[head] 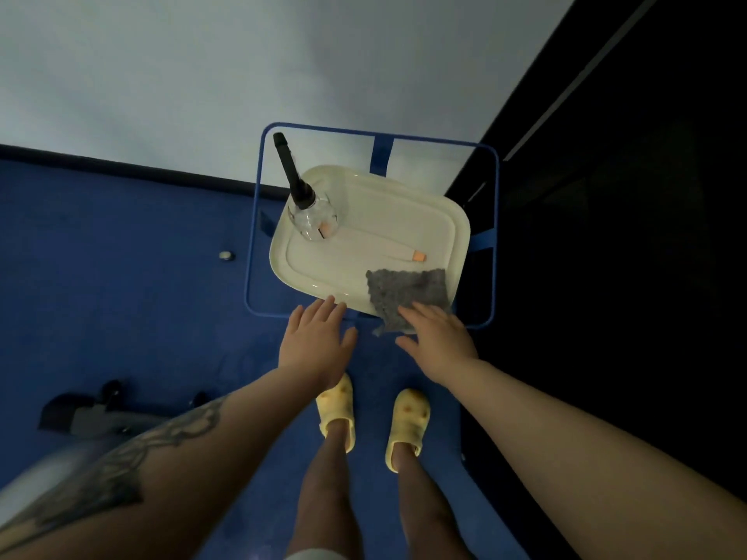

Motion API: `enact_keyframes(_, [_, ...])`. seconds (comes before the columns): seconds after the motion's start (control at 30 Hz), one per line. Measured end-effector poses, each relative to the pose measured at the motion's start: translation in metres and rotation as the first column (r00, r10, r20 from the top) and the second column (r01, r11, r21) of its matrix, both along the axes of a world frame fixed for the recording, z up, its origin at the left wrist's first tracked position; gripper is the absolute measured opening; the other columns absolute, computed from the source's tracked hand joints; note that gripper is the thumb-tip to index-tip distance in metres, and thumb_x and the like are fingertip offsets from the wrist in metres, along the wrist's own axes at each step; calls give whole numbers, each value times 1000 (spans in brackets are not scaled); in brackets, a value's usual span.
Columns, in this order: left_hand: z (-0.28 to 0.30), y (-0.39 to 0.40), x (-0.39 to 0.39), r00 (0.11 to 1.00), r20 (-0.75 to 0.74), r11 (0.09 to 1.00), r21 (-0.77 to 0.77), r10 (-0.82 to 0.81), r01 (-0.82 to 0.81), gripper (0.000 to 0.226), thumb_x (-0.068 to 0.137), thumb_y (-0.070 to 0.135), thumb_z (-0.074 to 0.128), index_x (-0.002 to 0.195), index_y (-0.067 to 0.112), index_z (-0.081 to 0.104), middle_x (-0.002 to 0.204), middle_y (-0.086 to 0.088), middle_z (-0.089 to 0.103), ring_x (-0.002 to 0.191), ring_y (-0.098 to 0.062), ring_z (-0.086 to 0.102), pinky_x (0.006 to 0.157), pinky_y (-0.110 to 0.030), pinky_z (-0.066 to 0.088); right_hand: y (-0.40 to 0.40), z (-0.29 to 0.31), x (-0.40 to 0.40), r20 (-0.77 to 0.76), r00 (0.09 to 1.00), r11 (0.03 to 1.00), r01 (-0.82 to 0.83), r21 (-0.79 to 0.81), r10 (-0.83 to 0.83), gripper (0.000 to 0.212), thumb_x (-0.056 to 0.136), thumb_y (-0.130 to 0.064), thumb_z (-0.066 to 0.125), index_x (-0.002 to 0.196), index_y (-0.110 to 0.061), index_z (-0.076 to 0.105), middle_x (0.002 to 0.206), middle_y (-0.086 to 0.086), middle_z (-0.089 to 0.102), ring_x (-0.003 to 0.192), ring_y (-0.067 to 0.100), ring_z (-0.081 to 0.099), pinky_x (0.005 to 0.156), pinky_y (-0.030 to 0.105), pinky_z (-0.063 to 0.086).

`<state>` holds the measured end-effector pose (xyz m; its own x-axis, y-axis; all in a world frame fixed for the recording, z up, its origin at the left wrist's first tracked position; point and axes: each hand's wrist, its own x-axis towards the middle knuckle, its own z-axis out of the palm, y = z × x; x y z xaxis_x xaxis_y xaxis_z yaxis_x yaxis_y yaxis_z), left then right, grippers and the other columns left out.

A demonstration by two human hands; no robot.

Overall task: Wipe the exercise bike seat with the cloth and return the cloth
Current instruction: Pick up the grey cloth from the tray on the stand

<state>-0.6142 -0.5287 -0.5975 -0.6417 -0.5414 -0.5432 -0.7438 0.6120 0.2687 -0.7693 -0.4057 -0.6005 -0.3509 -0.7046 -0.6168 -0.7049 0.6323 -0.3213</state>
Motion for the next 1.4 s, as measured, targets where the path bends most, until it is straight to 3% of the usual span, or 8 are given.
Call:
enact_keyframes(0.13, [-4,4,5,999,-43,999,-46,1,-3,56,95,46,25,146,22,22,156,1,20,143,-18,12,118,-38,1,4,-5,3,-125,992,985,-5,-171,-16,32,97,-31,49,122,-16,61,121,4,65,109,24,55,89,36,41])
enact_keyframes(0.3, [-3,1,5,998,-66,1000,-15,10,-11,55,95,45,26,146,22,22,156,1,20,144,-17,11,117,-37,-1,5,3,-6,-175,983,970,-88,-227,49,24,94,-26,53,85,-7,65,87,8,69,85,27,61,63,35,41])
enact_keyframes(0.57, [36,-19,7,985,-158,997,17,74,-72,49,94,36,40,141,22,34,154,-1,27,142,-20,18,117,-37,8,0,36,-13,-206,972,936,-176,-303,116,12,89,-7,58,95,-7,68,86,12,68,85,31,62,60,33,45])
enact_keyframes(0.73, [95,-39,8,965,-256,997,-17,63,-69,49,92,33,45,139,24,38,152,1,30,139,-19,23,113,-34,12,-8,88,-14,-255,950,855,-281,-435,183,13,87,-11,65,98,-6,68,86,9,67,81,27,64,57,41,54])
enact_keyframes(0.8, [127,-46,6,954,-295,997,-45,51,-67,49,91,33,47,139,24,39,151,2,32,138,-19,26,113,-35,15,-15,117,-12,-301,943,798,-287,-530,139,11,87,-15,64,94,-8,69,81,7,66,74,24,64,51,38,54])
enact_keyframes(0.93, [203,-61,2,915,-404,987,-147,4,-69,45,90,34,49,134,26,46,145,7,41,132,-16,35,110,-32,22,-33,195,-13,-392,920,695,-290,-657,14,31,94,-34,45,93,-15,70,81,-1,67,70,16,65,50,31,53])
enact_keyframes(1.17, [315,-81,18,856,-516,940,-303,-25,-155,46,90,40,45,134,28,45,147,9,38,133,-14,34,110,-32,24,-63,316,-5,-426,888,555,-271,-786,-170,22,93,-35,53,90,-21,69,80,-8,68,67,13,64,54,28,51])
enact_keyframes(1.4, [369,-94,64,811,-585,865,-396,22,-309,49,90,46,40,137,31,41,148,11,34,134,-11,30,110,-29,21,-94,373,21,-421,877,482,-271,-833,-234,7,88,-33,65,85,-27,68,78,-12,68,66,9,63,51,26,47])
